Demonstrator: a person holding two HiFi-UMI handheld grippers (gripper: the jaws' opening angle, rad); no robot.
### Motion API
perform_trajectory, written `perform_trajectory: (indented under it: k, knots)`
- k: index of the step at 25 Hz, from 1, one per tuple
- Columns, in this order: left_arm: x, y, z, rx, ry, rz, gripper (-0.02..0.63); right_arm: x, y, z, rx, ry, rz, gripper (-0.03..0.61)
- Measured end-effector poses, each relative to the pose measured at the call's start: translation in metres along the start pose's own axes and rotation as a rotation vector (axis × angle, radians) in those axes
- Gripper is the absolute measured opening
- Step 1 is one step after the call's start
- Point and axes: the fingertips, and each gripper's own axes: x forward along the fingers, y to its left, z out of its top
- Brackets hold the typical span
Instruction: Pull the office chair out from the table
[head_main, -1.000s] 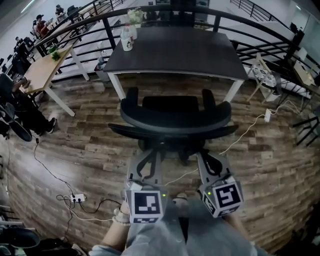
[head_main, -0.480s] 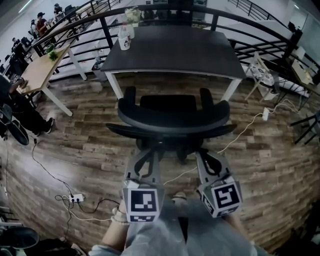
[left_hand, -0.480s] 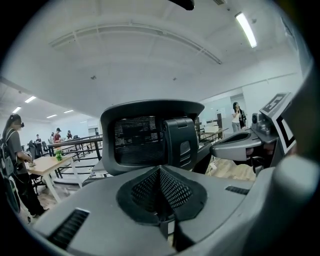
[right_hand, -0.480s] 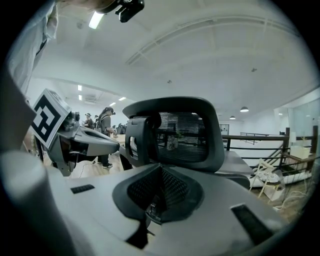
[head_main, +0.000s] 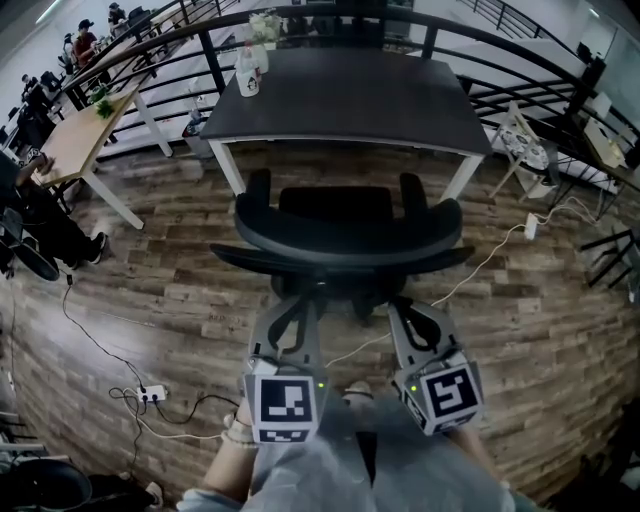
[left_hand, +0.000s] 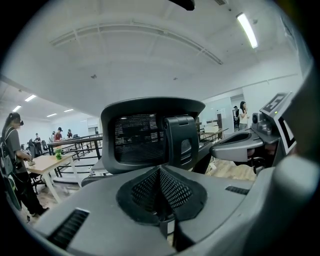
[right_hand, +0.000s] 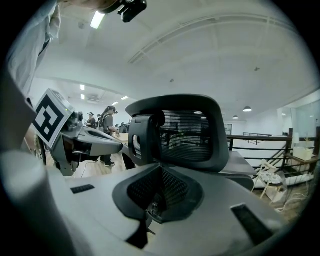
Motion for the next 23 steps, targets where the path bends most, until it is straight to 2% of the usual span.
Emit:
perform_trajectory:
  k: [7, 19, 23]
  knots:
    - [0.0010, 0.0024, -0.0008, 0.022, -0.010, 0.000, 0.010, 0.0027, 0.0031, -0.0002, -0.006, 0.009, 0.009, 0.004]
    - [0.0005, 0.0027, -0.0014, 0.010, -0.020, 0.015, 0.009, 0.0020, 0.0036, -0.0033, -0.004, 0.013, 0.008, 0.005]
    - [0.0021, -0.0008, 0.0001, 0.034, -0.037, 0.015, 0.009, -0.0019, -0.0001, -0.0041, -0.005, 0.011, 0.009, 0.005]
